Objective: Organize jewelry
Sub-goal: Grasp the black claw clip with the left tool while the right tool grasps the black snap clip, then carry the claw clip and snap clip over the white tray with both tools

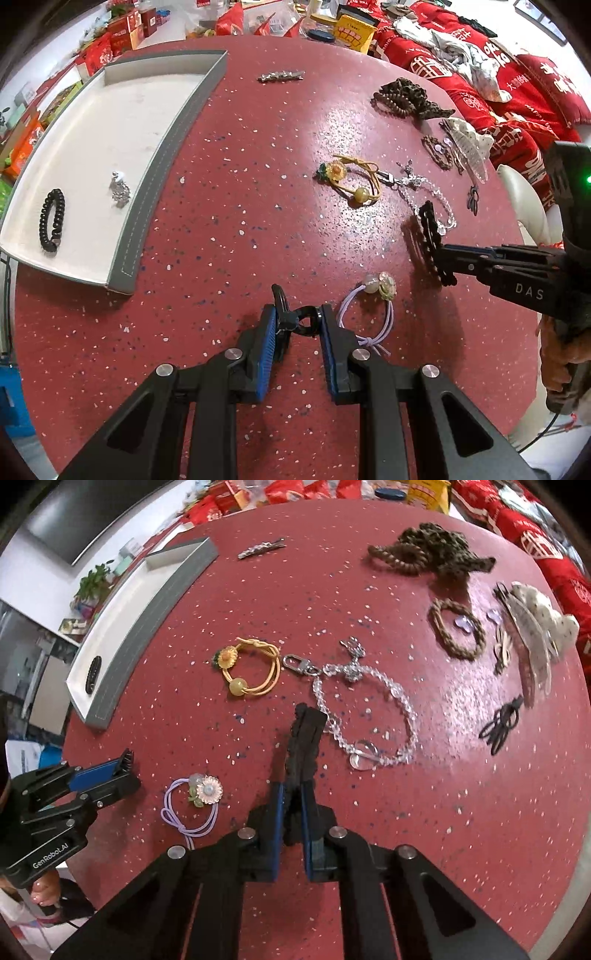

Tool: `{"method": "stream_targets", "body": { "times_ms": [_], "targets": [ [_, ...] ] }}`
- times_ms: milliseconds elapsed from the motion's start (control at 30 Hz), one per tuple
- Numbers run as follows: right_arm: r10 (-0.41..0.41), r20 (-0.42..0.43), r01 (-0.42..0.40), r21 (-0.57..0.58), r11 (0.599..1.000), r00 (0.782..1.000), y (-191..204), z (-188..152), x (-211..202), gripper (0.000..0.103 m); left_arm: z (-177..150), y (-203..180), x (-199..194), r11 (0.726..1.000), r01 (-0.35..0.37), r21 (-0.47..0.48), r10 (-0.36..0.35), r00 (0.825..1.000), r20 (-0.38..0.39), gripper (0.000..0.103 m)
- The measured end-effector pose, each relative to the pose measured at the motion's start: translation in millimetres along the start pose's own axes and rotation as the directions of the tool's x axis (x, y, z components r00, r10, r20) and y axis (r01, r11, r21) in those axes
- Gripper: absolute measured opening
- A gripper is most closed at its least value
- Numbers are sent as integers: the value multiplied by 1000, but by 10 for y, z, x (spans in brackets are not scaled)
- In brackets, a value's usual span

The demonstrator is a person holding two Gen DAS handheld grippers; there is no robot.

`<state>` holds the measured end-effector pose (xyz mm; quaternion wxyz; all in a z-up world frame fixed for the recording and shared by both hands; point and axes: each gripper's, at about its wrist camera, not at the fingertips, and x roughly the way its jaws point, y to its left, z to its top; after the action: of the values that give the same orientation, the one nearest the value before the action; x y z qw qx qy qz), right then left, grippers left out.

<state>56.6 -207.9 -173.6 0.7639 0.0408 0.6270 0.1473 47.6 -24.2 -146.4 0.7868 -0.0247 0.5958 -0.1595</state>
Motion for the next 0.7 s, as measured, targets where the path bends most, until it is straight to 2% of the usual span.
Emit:
{"method": "stream_targets", "body": {
  "times_ms": [233, 567, 700],
  "targets": [
    [29, -4, -28, 124, 992, 1000, -153, -93, -61, 10, -14, 46, -67, 1000, 3, -13, -2, 1000, 9, 25],
    [-33, -5, 33, 130, 991, 999, -81, -80, -69, 9, -28, 92, -163, 1000, 10, -20, -9, 1000, 25, 25],
    [-4, 16, 2, 173, 985, 1000, -89, -91, -81, 5, -28, 138, -223, 1000, 5, -29, -4, 1000, 30, 25]
  ]
}}
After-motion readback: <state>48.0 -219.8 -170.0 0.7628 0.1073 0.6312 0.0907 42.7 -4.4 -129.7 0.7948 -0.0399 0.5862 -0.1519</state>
